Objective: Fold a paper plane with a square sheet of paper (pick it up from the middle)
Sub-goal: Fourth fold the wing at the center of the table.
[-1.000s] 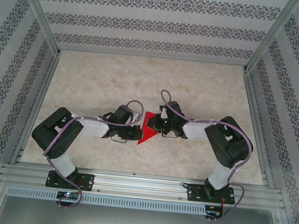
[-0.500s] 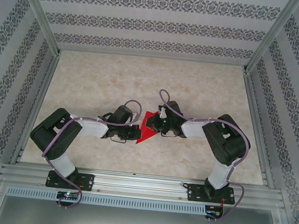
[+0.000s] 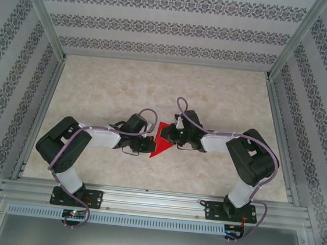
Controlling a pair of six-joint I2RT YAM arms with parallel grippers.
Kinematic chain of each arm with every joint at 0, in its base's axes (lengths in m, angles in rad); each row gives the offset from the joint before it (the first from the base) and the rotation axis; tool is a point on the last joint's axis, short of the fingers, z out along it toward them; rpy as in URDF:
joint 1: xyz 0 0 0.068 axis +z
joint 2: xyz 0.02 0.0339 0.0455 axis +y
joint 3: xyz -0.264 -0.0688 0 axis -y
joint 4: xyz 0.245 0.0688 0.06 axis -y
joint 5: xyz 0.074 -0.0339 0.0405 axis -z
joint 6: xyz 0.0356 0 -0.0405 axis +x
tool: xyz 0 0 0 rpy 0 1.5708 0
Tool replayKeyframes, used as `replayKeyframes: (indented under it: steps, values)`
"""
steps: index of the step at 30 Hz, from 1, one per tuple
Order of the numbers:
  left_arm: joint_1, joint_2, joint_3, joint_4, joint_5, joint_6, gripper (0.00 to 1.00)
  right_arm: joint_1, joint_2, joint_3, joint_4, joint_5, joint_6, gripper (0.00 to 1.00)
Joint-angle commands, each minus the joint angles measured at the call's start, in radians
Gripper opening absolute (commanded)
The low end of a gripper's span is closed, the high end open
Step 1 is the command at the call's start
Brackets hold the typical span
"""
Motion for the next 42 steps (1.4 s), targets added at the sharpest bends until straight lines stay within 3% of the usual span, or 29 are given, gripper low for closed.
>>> replayKeyframes:
  steps: [1,25,36,42]
  values:
    - [0.013,0.033,0.018,-0.068,0.016,0.022,0.0,0.013,0.0,0.004,0.015,-0.005,0.015,0.13]
    - [0.024,0.055,-0.006,-0.058,0.006,-0.018,0.0,-0.016,0.128,0.043,0.016,-0.004,-0.001,0.13]
    - [0.023,-0.011,-0.017,-0.055,0.027,0.001,0.21,-0.018,0.15,0.024,-0.022,0.012,-0.003,0.13]
    - [0.024,-0.039,-0.011,-0.085,0.025,0.009,0.22,-0.018,0.146,0.025,-0.03,0.006,-0.012,0.13]
